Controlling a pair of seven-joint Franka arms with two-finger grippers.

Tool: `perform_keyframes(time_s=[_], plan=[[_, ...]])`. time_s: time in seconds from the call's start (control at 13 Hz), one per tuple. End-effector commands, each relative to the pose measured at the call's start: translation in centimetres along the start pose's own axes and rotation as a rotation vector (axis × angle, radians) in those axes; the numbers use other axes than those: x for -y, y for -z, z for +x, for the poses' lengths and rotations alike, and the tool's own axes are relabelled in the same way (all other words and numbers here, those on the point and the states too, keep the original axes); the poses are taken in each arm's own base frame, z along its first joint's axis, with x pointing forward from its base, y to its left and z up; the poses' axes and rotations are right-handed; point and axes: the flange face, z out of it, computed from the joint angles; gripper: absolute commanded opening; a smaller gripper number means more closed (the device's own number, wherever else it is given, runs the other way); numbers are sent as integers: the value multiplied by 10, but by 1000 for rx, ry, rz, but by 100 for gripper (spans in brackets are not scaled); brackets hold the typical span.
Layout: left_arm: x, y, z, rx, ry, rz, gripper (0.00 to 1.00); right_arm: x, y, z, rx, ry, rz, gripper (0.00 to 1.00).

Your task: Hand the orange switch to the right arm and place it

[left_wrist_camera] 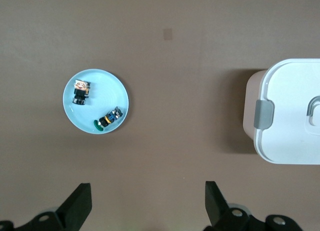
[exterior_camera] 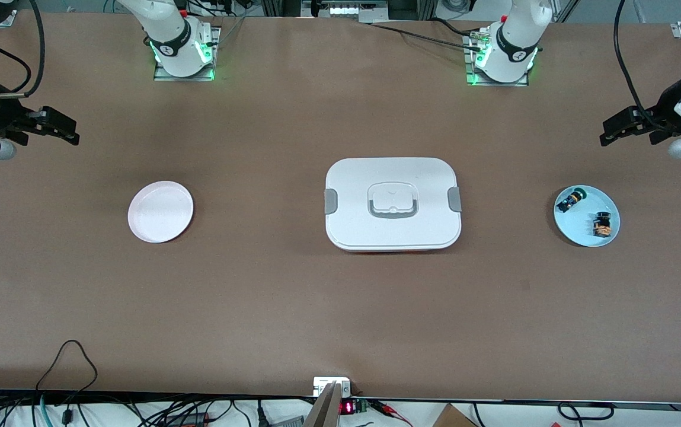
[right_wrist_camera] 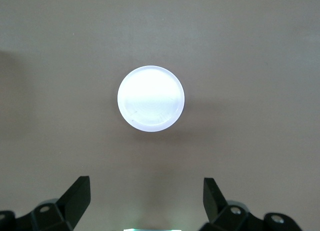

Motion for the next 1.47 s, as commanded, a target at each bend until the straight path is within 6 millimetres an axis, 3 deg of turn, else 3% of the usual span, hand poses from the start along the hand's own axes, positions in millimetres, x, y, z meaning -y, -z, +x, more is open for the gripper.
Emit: perform_keyframes(time_s=[0.0, 0.23, 0.54, 0.77, 1.08, 1.39], plan=[[2, -7, 0, 65, 1, 2, 100, -1, 5, 0, -9, 4, -5, 100], [1, -43, 0, 218, -95, -2, 100, -1, 5, 0, -9, 4, -5, 100], [6, -91, 27, 286, -291, -21, 100, -1, 5, 0, -9, 3, -5, 100], [21, -118, 44, 304, -448, 7, 98, -1, 4, 0, -7, 4, -5, 100], [36, -160, 66, 330, -813, 2, 98, -1, 4, 0, -7, 3, -5, 100], [58, -187, 75, 315, -1108, 3, 98, 0, 4, 0, -7, 6, -5, 100]])
